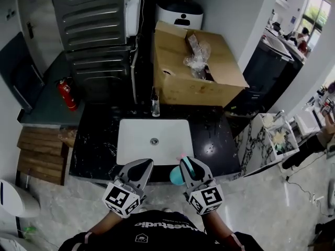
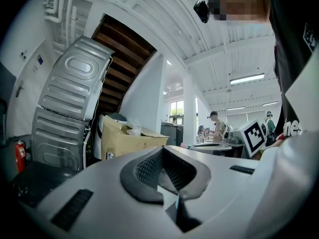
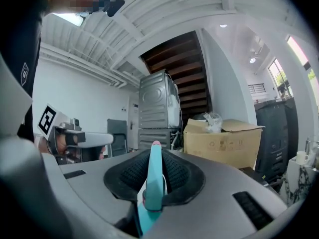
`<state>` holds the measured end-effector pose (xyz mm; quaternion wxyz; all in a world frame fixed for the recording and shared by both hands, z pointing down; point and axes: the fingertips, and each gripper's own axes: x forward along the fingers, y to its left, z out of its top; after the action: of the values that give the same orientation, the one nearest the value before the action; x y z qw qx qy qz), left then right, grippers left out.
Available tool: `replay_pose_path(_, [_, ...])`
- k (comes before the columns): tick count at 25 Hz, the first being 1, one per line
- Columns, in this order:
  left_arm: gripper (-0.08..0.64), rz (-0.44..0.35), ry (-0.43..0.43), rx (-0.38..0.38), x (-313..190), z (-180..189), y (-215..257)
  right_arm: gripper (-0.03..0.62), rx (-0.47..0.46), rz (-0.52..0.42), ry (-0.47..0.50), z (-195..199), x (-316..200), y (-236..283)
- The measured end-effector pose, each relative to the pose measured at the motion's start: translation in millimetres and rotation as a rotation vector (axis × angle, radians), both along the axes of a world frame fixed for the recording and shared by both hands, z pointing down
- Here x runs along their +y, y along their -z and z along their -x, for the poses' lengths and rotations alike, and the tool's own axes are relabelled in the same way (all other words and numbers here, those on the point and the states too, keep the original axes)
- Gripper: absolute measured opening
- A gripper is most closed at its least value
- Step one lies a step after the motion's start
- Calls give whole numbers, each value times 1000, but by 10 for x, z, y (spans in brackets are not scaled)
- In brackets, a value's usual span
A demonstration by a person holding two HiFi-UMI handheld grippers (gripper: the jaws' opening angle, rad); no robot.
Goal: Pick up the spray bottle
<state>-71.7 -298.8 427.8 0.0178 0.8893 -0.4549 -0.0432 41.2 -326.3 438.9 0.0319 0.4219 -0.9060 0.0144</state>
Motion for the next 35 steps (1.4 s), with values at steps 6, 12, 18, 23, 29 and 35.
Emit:
replay_pose_path(6, [14,-13,-2,0,-30,38,44,95,4,1,21,122,134,178])
replay_pose_path(12, [14,-31,55,12,-89,207,97,95,8,-2,31,161,181,169])
replay_pose_path(18, [14,-47,50,7,-87,220,126,95,8,-6,36,187,195,173])
replay_pose_path(23, [14,-39,51,11,-61,193,101,94,5,-13,34,182,208,191])
replay_pose_path(29, [14,-42,41,14,-39,170,125,94,8,-21,34,187,231,217])
replay_pose_path(35, [14,-47,37,15,-31,137,141,94,10,-30,42,193,235,226])
